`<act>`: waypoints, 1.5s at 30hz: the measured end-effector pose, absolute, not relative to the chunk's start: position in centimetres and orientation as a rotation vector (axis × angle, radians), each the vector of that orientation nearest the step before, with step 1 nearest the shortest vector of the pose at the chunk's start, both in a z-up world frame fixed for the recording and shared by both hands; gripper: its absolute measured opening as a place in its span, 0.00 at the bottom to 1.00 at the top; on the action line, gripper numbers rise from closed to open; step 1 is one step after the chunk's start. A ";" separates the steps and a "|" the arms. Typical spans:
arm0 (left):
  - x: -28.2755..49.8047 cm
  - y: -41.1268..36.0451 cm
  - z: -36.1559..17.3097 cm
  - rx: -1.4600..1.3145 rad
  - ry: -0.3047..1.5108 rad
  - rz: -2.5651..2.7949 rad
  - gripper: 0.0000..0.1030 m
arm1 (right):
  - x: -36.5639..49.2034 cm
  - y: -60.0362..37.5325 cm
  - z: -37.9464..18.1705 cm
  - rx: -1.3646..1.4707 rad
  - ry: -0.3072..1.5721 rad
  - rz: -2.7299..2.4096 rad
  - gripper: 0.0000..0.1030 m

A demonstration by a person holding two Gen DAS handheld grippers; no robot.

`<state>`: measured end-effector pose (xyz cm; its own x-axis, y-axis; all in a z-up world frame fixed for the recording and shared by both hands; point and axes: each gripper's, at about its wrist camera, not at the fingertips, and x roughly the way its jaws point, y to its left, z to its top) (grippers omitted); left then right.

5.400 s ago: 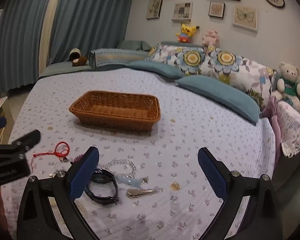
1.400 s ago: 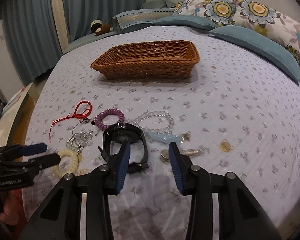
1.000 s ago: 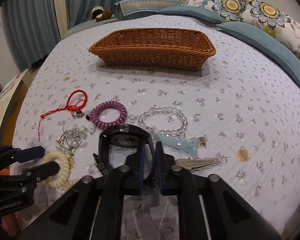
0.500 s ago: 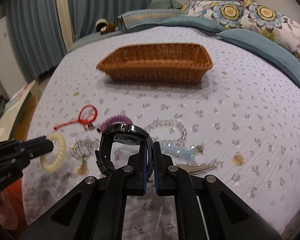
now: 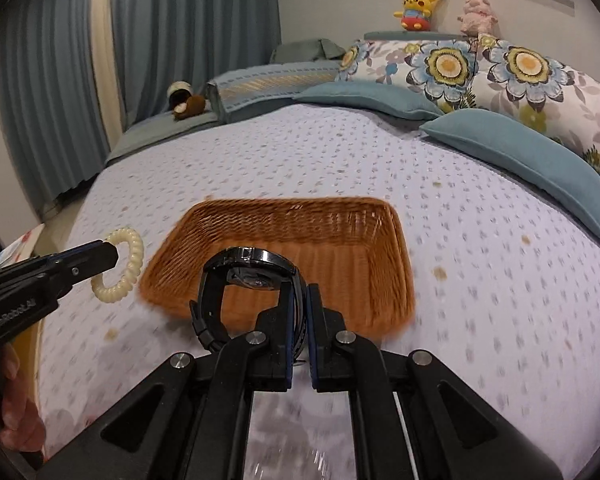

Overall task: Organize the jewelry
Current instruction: 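Carry both items into the wicker basket and open both tools, then grasp the clear bead bracelet with the left tool while the right tool grasps the silver hair clip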

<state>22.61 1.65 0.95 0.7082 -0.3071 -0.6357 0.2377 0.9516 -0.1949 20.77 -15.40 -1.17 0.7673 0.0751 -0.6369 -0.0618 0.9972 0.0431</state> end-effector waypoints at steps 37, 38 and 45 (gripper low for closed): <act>14.2 4.3 2.0 -0.179 0.683 -0.336 0.62 | 10.5 -16.8 0.8 0.091 0.655 0.178 0.32; 13.0 5.0 2.0 -0.193 0.677 -0.326 0.62 | 8.9 -16.7 0.4 0.100 0.651 0.178 0.32; 5.3 8.3 0.6 -0.249 0.673 -0.253 0.62 | 1.6 -16.4 -3.2 0.150 0.687 0.184 0.32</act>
